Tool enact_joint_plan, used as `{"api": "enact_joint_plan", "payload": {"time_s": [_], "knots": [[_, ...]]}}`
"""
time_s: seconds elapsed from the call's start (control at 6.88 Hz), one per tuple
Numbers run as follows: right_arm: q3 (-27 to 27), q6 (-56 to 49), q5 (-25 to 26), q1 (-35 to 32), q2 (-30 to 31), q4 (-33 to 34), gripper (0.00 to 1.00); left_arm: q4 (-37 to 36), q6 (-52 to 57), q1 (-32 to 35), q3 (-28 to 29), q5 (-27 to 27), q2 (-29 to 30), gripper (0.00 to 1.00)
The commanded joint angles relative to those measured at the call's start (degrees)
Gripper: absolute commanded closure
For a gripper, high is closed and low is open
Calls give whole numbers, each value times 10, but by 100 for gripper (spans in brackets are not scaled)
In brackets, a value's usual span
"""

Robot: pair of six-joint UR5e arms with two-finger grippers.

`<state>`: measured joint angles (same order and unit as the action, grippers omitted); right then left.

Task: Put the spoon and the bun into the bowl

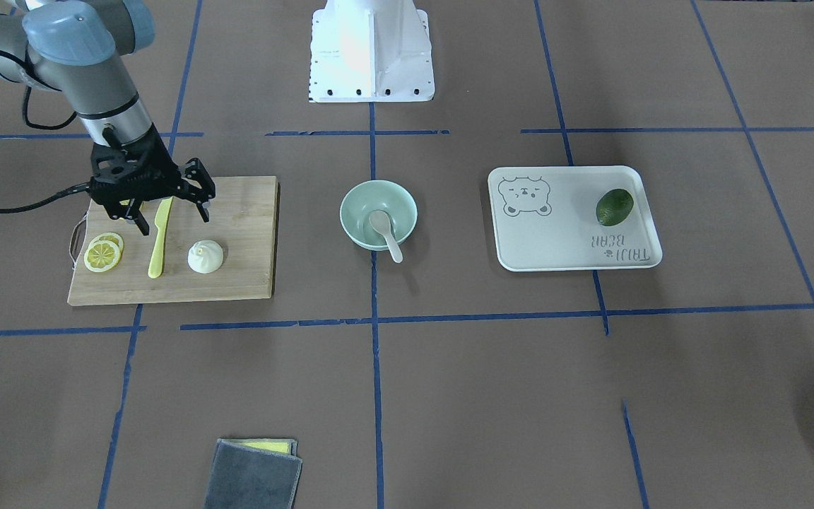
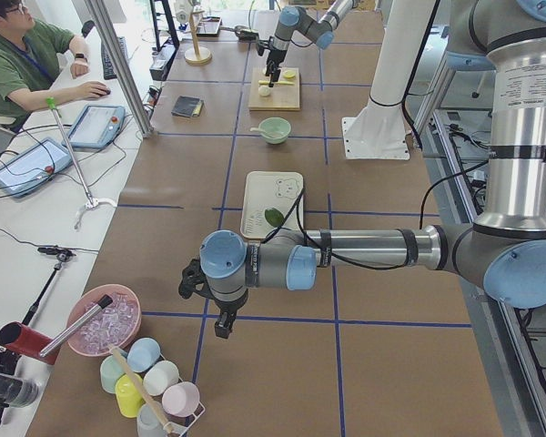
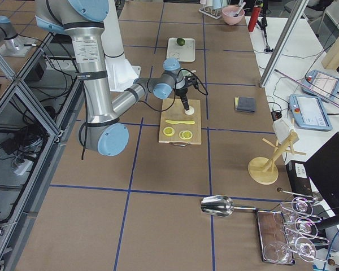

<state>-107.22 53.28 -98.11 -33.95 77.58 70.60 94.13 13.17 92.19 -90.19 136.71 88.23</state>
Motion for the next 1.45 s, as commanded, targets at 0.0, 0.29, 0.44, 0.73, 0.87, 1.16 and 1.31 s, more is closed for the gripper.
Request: {"api": "enact_joint_plan", "payload": {"time_s": [0.0, 0.29, 0.44, 0.73, 0.87, 1.16, 1.31], "knots": [[23, -3, 8, 6, -10, 0, 14, 0, 0, 0, -2, 0, -2, 0], [33, -6, 13, 5, -10, 0, 23, 0, 1, 0, -3, 0, -3, 0], [33, -6, 13, 0, -10, 0, 31, 0, 1, 0, -3, 0, -3, 0], [33, 0, 13, -2, -14, 0, 90, 0, 0, 0, -3, 0, -3, 0], [33, 1, 13, -2, -19, 0, 100, 0, 1, 0, -2, 0, -3, 0], [31, 26, 13, -2, -29, 1, 100, 0, 0, 0, -3, 0, -3, 0], [15, 38, 13, -2, -45, 9, 100, 0, 1, 0, -2, 0, -3, 0]]}}
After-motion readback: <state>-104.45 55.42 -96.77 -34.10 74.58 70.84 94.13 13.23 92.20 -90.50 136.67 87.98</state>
